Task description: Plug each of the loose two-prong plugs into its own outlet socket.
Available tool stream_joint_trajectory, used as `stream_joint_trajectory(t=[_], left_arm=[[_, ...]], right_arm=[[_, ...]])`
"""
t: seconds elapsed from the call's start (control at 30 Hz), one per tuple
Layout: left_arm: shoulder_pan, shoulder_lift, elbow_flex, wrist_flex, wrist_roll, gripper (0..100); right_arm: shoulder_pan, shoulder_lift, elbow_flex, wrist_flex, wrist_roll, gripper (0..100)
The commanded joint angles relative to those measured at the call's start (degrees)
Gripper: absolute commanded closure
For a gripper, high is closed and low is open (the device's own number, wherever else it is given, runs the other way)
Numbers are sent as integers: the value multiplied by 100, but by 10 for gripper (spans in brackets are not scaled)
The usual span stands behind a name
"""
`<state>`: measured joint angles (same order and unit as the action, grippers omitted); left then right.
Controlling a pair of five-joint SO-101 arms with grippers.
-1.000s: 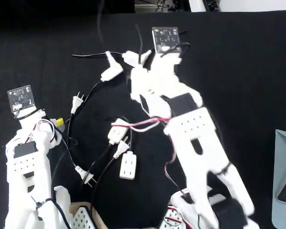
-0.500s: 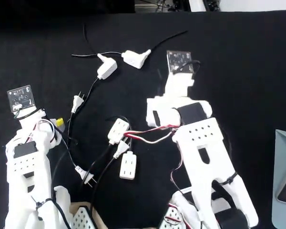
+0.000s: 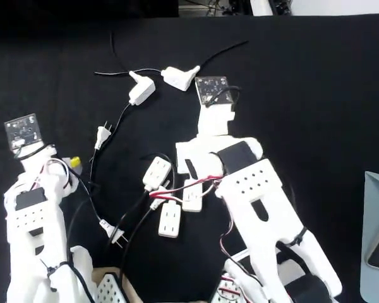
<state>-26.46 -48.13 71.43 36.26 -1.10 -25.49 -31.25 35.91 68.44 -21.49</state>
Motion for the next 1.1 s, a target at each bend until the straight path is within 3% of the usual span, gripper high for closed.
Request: stream_joint_trajectory(t=[0.0,0.1,0.27,0.53,0.8,1.07], left_arm=[[-321,-114,-92,-114,62,742],[-505,-114,-92,-255,70,743],[-1095,-123,-259,-220,70,743],[-1807,-114,-163,-220,404,744],[-2132,-114,-180,-220,686,744],[-2167,-114,-163,-220,826,744]], right_arm=[[-97,-198,-13,70,70,807],[-176,-198,171,18,325,807],[-1064,-189,497,-149,809,807],[-2330,-163,1464,-2198,800,808],[-3226,-92,1851,-3147,791,808],[-3736,1429,1552,-3842,791,808]])
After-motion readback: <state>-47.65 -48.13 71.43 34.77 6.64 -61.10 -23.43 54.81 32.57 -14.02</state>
